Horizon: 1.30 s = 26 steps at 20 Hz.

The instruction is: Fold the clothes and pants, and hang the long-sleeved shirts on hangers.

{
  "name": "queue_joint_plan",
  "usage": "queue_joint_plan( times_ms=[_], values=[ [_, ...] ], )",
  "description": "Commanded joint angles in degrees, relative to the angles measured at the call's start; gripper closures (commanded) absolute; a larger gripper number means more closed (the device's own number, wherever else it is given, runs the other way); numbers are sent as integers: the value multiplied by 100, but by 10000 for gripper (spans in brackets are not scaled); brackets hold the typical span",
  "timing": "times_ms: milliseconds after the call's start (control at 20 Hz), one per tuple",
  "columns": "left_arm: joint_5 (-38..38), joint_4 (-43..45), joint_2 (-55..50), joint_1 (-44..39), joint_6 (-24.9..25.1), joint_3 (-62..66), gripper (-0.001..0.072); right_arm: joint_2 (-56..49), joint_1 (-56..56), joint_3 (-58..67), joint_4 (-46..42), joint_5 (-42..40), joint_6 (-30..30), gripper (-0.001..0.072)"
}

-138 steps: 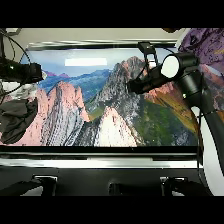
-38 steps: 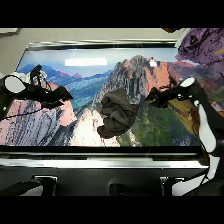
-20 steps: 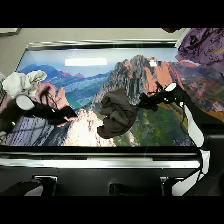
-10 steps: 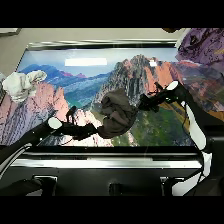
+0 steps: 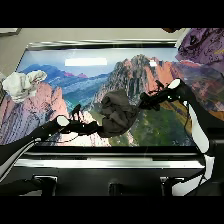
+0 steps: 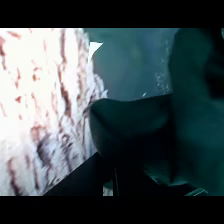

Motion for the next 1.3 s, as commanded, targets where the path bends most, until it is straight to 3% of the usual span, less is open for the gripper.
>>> queue_joint_plan(
  times_ms=[0,150,400,700,950,1250],
  values=[
    [-109,-9,-66,28,120,302,687,190,2,7,-83,-87,-4,676],
    [-387,619,310,286,87,739,689,684,-70,90,-118,-584,2,676],
    [-844,2459,1567,1185,-586,2238,690,1753,-339,1320,-247,-1202,125,677],
    [-1027,2570,2675,1823,-564,4135,689,3362,-337,2647,-503,-1200,-297,677],
    [-1034,2612,3547,1814,-629,4564,688,4861,-337,2710,-1073,-1198,-516,677],
    [-1143,2649,3665,1814,-894,4538,688,4937,-337,2708,-1154,-1598,-435,677]
  ],
)
